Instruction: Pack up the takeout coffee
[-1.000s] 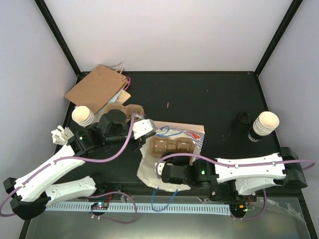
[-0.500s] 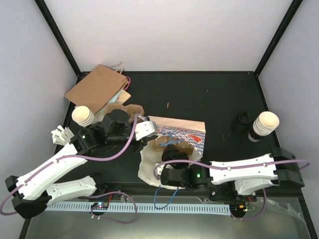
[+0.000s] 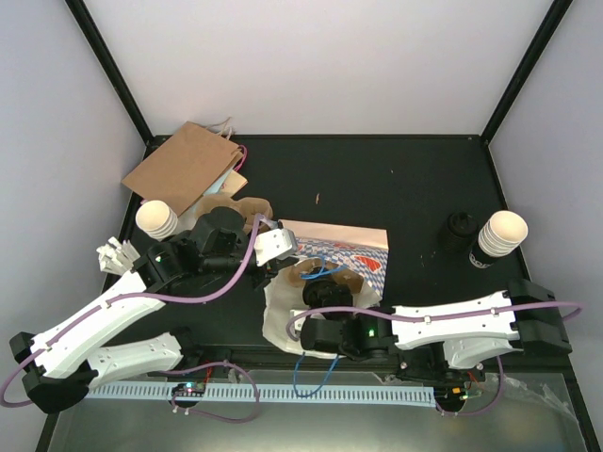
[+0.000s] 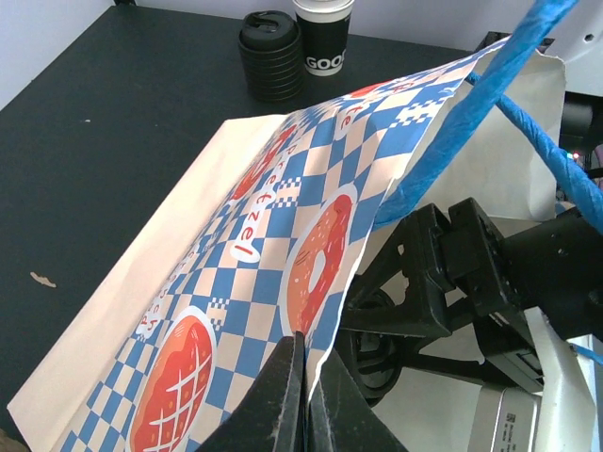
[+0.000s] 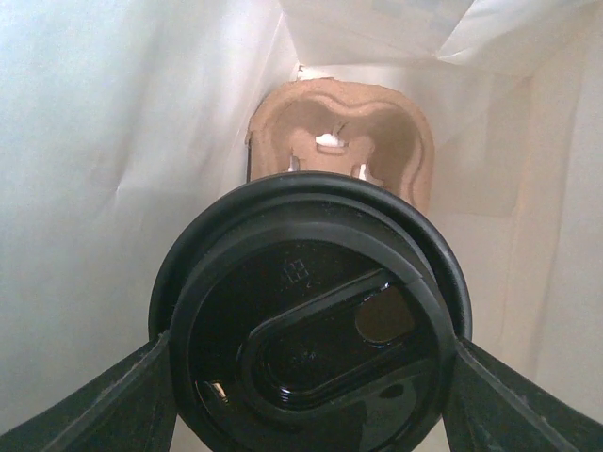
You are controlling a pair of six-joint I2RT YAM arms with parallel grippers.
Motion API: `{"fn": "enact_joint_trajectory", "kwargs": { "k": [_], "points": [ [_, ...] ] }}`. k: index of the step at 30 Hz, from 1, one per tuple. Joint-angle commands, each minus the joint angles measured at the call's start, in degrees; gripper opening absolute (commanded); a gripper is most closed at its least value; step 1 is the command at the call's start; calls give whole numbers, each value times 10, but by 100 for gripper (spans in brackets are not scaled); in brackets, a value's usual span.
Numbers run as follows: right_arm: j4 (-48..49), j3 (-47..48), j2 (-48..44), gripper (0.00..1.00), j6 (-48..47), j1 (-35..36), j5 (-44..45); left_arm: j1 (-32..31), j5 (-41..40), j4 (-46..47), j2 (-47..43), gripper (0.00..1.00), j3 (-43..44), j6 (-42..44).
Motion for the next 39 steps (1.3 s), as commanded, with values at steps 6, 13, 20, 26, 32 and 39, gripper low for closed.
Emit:
{"fn": "enact_joint_trajectory", "kwargs": {
  "k": [6, 13, 20, 26, 32, 39],
  "points": [
    [13, -2, 13, 60, -1, -6, 52, -6, 49, 1, -3, 2, 16, -19],
    [3, 19, -3, 60, 0, -5, -18, -6, 40, -6, 3, 1, 15, -16],
    [-43, 32, -3, 59, 14, 2, -87, -6, 10, -18, 7, 2, 18, -14],
    [-61, 23, -4, 59, 27, 14, -70, -6, 5, -25, 15, 2, 28, -20],
    [-35, 27, -16, 59, 17, 14, -23, -6, 24, -24, 21, 2, 32, -17],
    [23, 32, -25, 60, -10, 10, -18, -6, 35, -29, 21, 2, 33, -15]
  ]
}}
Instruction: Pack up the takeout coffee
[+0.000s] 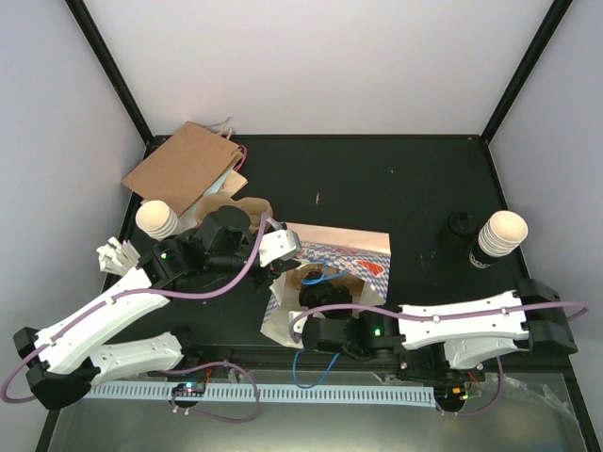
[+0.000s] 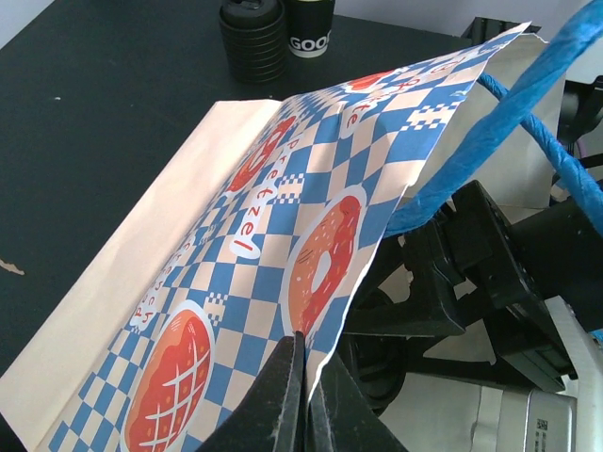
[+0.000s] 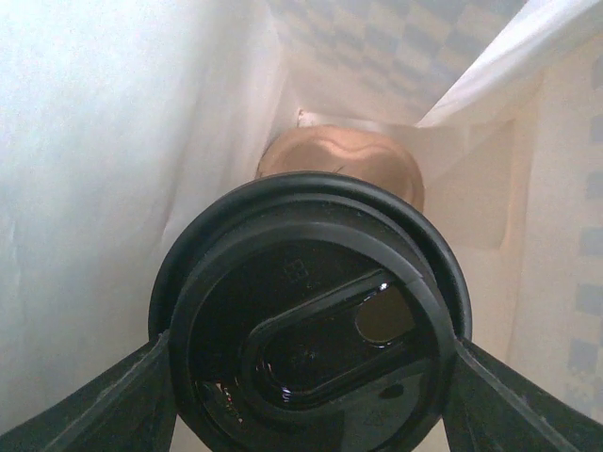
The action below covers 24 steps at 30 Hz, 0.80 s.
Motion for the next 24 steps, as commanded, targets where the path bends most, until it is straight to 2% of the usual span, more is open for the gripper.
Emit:
{"fn": "enact_joint_trajectory", "kwargs": {
  "k": [1, 24],
  "points": [
    [52, 14, -8, 60, -20, -3, 18, -3, 23, -13, 2, 2, 25, -4],
    [107, 6, 50, 60, -40, -57, 1, -3, 35, -16, 0, 2, 24, -17]
  ]
}}
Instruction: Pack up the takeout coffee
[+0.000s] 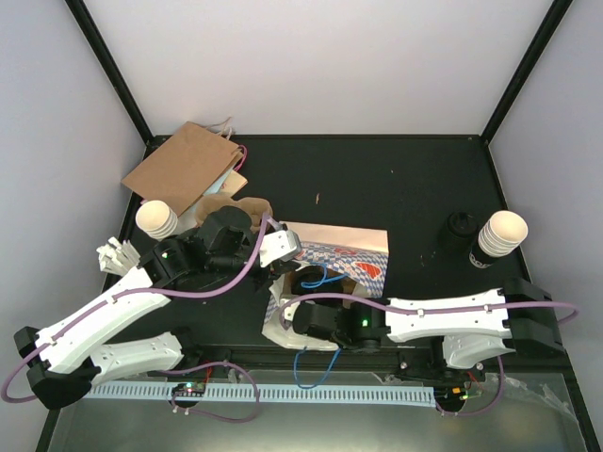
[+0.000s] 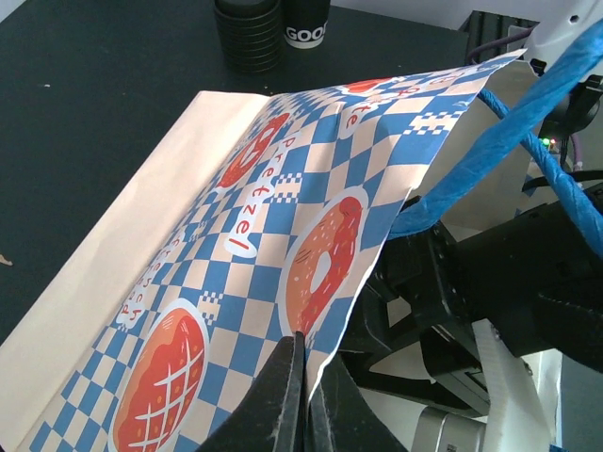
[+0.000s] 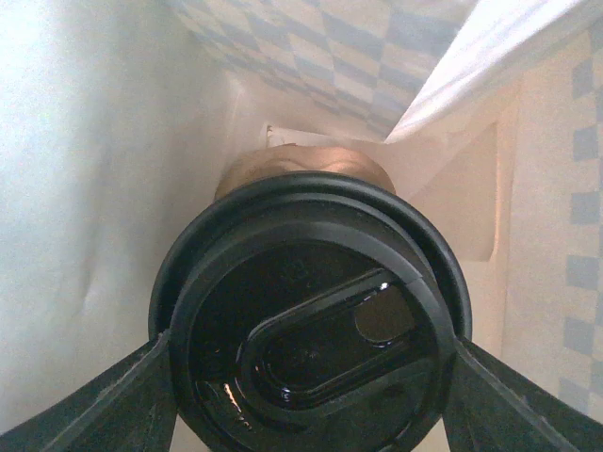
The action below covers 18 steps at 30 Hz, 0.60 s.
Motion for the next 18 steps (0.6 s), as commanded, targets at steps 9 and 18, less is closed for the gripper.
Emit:
{"fn": "enact_joint_trajectory", "kwargs": {
  "k": [9, 18],
  "points": [
    [30, -11, 27, 60, 3, -15, -5, -3, 32, -3, 1, 2, 23, -17],
    [-43, 36, 22, 59, 31, -10, 2, -3, 2, -9, 17, 2, 35, -31]
  ]
}}
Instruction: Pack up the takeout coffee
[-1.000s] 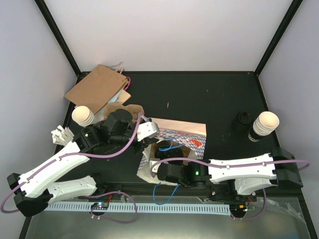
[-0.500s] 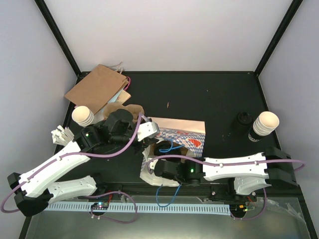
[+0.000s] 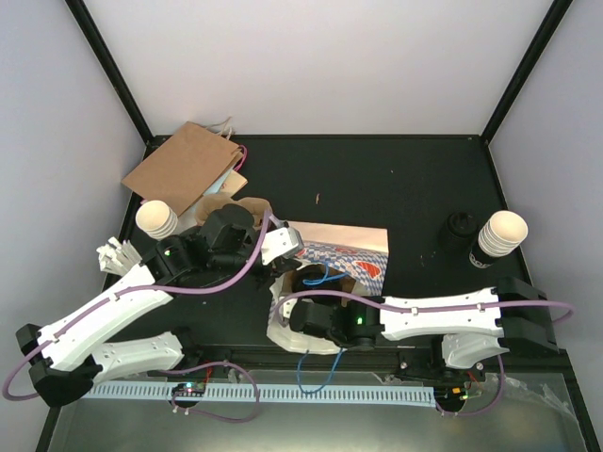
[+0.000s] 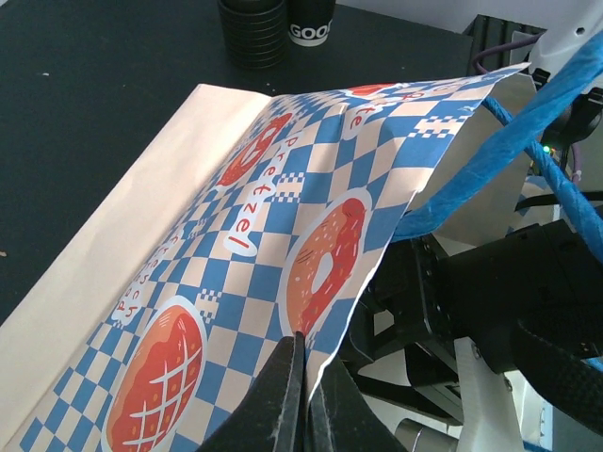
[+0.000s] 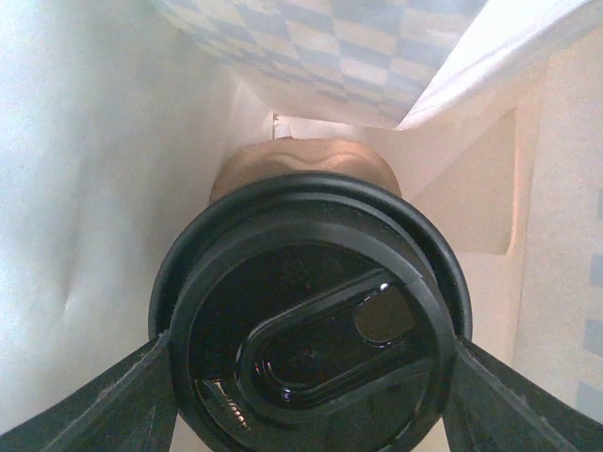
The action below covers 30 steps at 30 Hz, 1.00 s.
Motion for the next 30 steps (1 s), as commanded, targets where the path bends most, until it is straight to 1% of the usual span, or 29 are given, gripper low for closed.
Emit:
{"fn": "enact_joint_trajectory", "kwargs": {
  "k": [1, 6, 15, 18, 20, 30],
  "points": [
    [-53, 36, -1, 59, 30, 4, 6, -3, 0, -4, 9, 2, 29, -16],
    [-88, 69, 9, 59, 55, 21, 24, -3, -2, -3, 13, 2, 29, -17],
    [-128, 122, 78, 60, 106, 25, 54, -3, -2, -5, 18, 2, 32, -23],
    [-122, 113, 77, 61, 108, 24, 57, -3, -3, -7, 15, 2, 31, -23],
    [-99, 94, 67, 62, 101, 22, 53, -3, -3, -7, 13, 2, 29, -22],
    [-57, 40, 5, 63, 66, -8, 19, -3, 4, -23, 11, 1, 32, -6]
  ]
}}
